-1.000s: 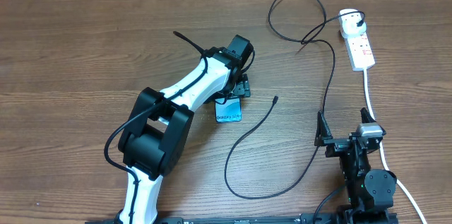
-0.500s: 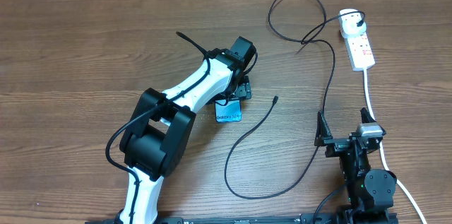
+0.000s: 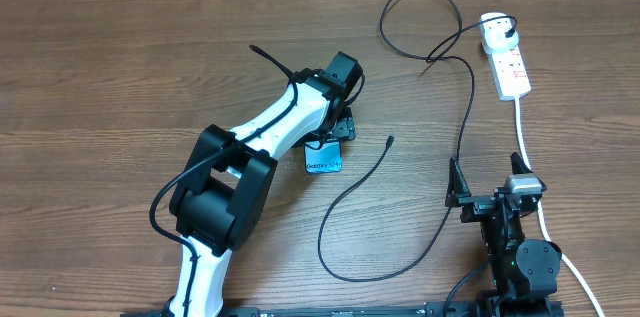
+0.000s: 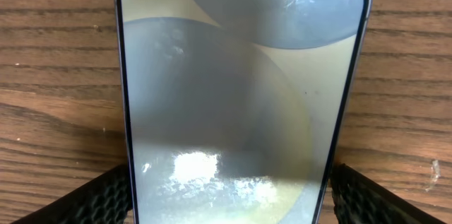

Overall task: Plug charger to phone and switch on socket
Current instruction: 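Lower the left gripper and close it on the smartphone's bottom edge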

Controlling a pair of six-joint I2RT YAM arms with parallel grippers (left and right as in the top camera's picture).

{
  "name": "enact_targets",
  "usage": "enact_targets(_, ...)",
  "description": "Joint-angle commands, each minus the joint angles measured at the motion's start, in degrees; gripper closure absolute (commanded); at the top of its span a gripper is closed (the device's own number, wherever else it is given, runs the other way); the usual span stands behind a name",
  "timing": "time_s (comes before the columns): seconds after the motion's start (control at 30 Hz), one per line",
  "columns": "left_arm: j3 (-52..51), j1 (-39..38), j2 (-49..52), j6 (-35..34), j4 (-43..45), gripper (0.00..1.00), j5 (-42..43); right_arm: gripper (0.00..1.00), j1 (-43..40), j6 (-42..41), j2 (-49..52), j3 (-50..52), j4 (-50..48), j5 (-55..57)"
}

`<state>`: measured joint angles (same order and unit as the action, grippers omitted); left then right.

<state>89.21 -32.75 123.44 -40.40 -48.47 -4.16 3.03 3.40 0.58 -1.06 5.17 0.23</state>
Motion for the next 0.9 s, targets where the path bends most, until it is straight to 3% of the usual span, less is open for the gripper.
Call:
enact_targets(0.0,-0.22,-0.11,1.53,-0.94,-0.13,0.18,0.44,0.00,-0.22,-0.20,-0.42,0.61,-0.33,0.04)
enact_targets(0.87,0.70,0.50,1.42,-0.74,-1.46,0.25,1.27,0.00,-0.22,-0.20,-0.42,0.61,-0.33,0.04)
